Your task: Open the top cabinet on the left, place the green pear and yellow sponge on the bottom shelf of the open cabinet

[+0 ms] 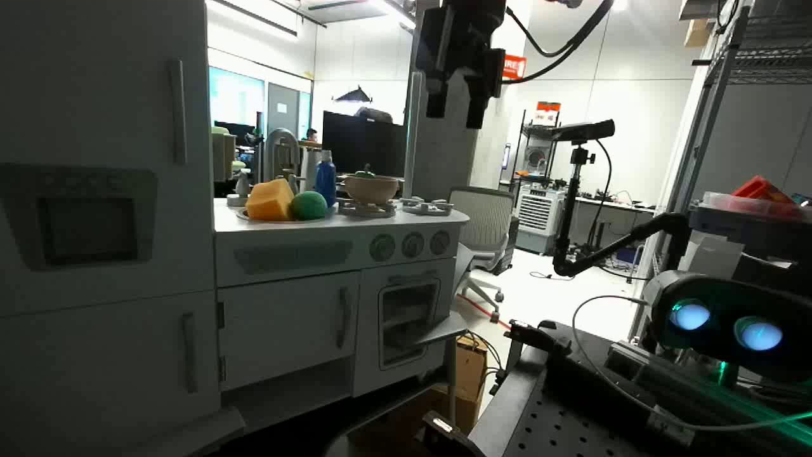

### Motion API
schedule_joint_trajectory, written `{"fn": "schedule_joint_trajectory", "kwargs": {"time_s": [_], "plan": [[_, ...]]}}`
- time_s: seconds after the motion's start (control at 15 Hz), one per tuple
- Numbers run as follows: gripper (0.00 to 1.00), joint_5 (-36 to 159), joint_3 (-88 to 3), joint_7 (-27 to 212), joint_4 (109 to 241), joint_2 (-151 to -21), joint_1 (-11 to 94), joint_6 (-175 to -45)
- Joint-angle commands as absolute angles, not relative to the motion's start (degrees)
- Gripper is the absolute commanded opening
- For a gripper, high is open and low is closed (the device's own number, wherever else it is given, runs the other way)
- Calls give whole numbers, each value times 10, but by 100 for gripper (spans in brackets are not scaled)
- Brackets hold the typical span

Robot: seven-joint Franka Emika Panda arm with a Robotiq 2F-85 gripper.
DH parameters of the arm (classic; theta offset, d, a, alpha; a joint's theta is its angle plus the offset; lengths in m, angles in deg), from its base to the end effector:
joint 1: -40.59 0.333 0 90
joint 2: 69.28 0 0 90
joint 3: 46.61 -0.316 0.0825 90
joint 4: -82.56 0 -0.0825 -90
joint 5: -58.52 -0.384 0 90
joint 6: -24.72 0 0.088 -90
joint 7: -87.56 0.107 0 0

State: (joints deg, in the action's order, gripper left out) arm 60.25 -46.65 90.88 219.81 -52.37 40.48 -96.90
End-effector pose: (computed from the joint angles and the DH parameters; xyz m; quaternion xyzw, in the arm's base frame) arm 0.4505 -0.0019 0.4316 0.9996 -0.0218 0.0115 0.0127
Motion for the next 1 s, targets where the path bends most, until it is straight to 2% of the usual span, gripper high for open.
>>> {"fn": "schedule_joint_trajectory", "kwargs": {"time_s": [0.0, 0.53, 0.93], "plan": [[100, 602, -468, 908, 2197, -524, 403, -968], [100, 591, -491, 969, 2171, -546, 413, -981], [100, 603, -543, 1138, 2071, -628, 427, -1030]]}}
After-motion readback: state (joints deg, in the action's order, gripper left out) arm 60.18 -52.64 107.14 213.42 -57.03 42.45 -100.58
